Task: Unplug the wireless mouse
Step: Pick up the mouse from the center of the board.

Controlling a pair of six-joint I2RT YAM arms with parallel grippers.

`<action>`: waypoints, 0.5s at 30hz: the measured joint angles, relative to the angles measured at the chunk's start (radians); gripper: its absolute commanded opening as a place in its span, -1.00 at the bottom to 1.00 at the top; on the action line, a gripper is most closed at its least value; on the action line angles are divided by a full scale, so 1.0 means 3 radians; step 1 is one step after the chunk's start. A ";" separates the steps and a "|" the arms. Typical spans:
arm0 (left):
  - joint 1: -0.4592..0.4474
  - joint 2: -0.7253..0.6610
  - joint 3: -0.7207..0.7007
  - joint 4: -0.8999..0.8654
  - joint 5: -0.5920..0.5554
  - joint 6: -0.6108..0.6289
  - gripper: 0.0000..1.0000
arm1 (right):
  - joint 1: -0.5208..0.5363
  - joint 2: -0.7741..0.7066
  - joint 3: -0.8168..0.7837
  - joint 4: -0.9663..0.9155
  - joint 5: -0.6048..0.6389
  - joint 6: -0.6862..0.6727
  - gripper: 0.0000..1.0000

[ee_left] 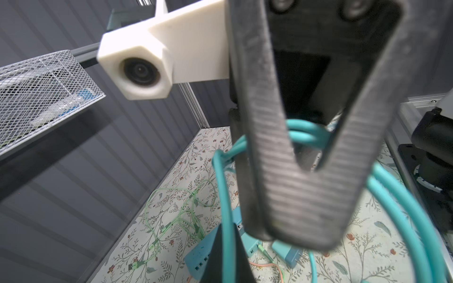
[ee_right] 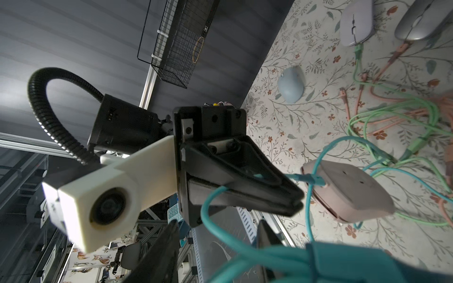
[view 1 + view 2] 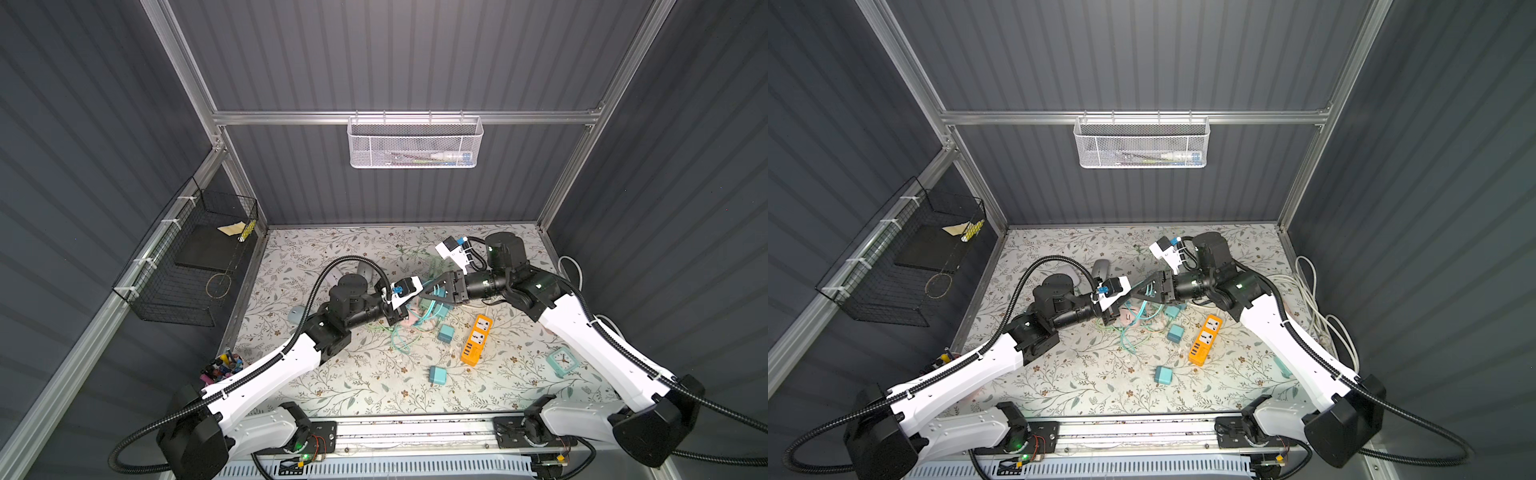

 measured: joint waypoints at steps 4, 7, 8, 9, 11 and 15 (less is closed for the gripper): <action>0.0000 0.0000 0.0004 -0.0028 0.0098 0.0001 -1.00 | 0.0000 0.0062 0.0001 0.0183 0.0028 0.0085 -0.24; 0.0000 0.0001 0.0013 -0.0061 0.0141 0.0001 -1.00 | 0.0000 0.0104 0.0001 0.0277 0.0058 0.0141 -0.34; 0.0000 0.0001 0.0014 -0.0064 0.0154 0.0001 -1.00 | 0.0003 0.0117 0.0001 0.0308 0.0060 0.0161 -0.37; 0.0000 0.0003 0.0014 -0.0071 0.0164 0.0001 -1.00 | 0.0006 0.0132 0.0001 0.0340 0.0061 0.0179 -0.42; 0.0000 0.0010 0.0017 -0.0080 0.0184 0.0001 -1.00 | 0.0027 0.0164 0.0003 0.0401 0.0060 0.0210 -0.60; 0.0000 0.0041 0.0019 -0.0112 0.0189 0.0001 -1.00 | 0.0080 0.0219 0.0018 0.0484 0.0064 0.0252 -0.96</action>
